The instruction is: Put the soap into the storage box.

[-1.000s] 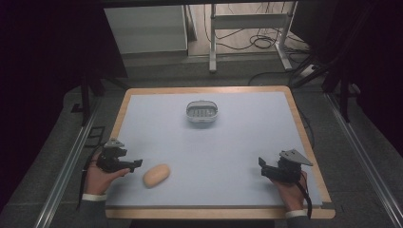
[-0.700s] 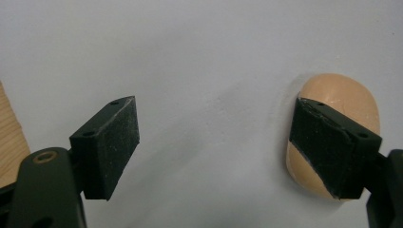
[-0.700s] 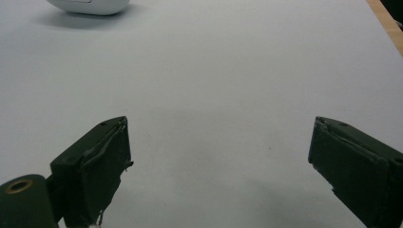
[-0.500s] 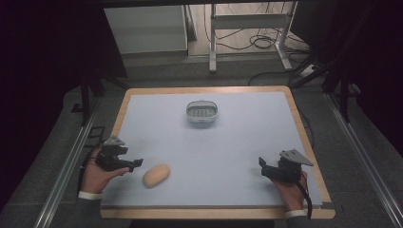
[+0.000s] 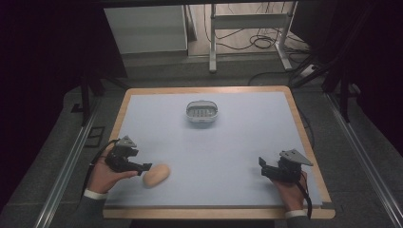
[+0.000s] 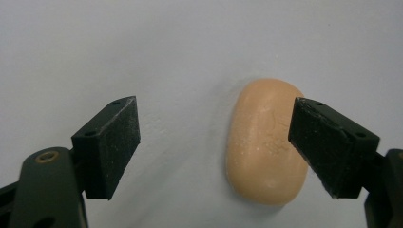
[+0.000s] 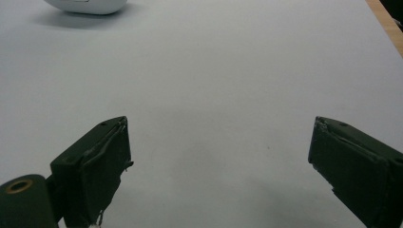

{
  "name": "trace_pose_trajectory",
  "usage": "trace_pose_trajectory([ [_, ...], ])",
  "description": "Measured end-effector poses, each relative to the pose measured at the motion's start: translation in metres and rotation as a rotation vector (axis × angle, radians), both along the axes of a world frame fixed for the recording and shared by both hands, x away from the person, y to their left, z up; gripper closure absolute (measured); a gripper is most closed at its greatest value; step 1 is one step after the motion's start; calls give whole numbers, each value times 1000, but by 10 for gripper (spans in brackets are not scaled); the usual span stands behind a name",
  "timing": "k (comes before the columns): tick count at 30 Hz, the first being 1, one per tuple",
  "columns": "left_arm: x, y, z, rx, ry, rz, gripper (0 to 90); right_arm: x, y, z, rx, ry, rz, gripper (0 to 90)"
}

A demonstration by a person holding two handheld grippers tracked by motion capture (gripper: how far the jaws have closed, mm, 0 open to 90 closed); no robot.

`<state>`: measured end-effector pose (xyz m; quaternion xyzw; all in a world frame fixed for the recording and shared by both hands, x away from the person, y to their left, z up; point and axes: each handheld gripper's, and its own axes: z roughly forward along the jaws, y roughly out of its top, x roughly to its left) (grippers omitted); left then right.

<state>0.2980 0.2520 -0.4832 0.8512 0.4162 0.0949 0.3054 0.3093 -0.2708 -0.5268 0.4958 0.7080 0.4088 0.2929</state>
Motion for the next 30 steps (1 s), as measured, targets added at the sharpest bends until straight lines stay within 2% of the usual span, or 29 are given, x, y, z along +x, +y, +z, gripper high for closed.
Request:
trace_pose_trajectory([
  [5,-3,-11,-4,25,12,-37,190,0,0,0,-4,2,-2,71],
  [9,-5,-16,-7,25,25,-60,208,0,1,0,-8,-2,-4,73],
  [17,-7,-25,-12,41,63,-65,188,0,1,0,-9,-3,-5,74],
  [22,-7,-33,-18,87,75,-82,198,0,1,0,-13,-1,-6,75],
  [30,-9,-42,-26,112,97,-100,201,0,2,0,-14,-2,-12,75],
])
